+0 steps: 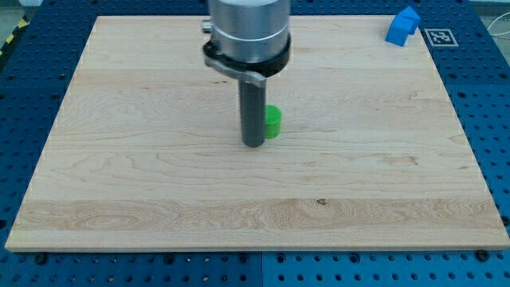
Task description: Move the green circle towards blue cube
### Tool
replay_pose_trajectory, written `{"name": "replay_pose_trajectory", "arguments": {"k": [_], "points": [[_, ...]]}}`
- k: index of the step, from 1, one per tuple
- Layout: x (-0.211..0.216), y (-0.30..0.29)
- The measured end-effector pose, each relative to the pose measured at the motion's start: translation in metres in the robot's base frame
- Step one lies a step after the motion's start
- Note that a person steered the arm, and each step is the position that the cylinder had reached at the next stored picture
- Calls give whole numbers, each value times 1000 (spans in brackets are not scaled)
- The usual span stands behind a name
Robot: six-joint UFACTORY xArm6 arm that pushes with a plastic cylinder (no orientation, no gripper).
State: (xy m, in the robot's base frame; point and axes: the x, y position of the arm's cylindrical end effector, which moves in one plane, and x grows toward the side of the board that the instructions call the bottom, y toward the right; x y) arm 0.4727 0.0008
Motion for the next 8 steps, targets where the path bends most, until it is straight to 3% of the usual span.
{"name": "replay_pose_trajectory", "arguments": {"k": [2, 8], "points": [[-38, 6], [-92, 139]]}}
